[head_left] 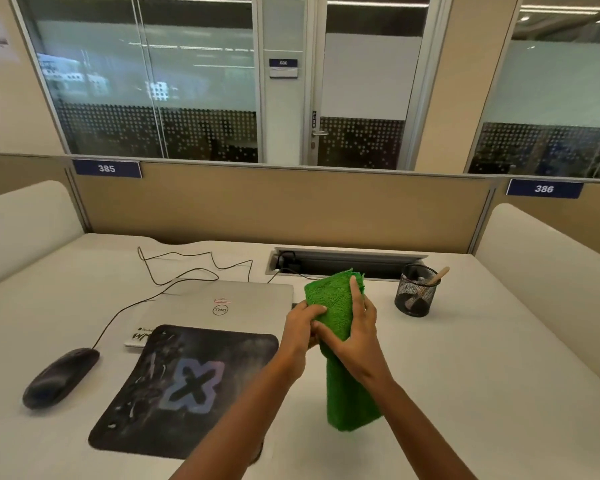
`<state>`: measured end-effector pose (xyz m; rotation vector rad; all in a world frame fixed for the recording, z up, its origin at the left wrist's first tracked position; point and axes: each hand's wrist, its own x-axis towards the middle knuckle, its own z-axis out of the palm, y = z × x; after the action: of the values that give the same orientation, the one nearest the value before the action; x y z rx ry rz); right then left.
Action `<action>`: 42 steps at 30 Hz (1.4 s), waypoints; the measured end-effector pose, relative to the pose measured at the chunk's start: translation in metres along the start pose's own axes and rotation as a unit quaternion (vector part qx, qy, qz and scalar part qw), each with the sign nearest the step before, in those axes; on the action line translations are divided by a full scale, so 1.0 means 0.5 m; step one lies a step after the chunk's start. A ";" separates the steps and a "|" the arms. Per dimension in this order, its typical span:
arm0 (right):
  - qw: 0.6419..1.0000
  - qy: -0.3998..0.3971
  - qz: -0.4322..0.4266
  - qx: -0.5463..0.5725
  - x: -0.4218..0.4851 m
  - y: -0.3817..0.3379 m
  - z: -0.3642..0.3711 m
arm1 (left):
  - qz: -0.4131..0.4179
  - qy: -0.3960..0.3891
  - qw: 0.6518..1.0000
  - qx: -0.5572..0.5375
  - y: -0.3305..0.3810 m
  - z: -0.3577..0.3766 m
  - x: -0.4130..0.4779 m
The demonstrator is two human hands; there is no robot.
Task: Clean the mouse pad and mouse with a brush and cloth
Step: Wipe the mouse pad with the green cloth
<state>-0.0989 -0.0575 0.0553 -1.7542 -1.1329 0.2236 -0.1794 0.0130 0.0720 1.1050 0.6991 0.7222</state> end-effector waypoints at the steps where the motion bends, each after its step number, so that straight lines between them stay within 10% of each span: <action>1: 1.000 0.006 -0.011 0.008 0.005 -0.008 0.006 | -0.006 -0.007 1.000 -0.008 0.005 -0.008 0.000; 17: 0.997 -0.047 -0.025 -0.065 0.024 -0.133 0.267 | 0.062 -0.014 0.979 0.194 0.080 -0.340 0.005; 25: 0.973 -0.114 0.014 -0.199 0.006 -0.166 0.417 | 0.061 0.012 0.784 0.618 0.009 -0.627 0.005; 42: 0.886 -0.146 0.094 -0.429 0.018 -0.142 0.619 | 0.201 -0.143 0.605 0.757 -0.002 -0.734 0.106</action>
<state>-0.3211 0.1502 -0.0353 -2.6943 -1.3946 0.1031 -0.4409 0.2492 -0.0439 2.9672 0.7196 0.1035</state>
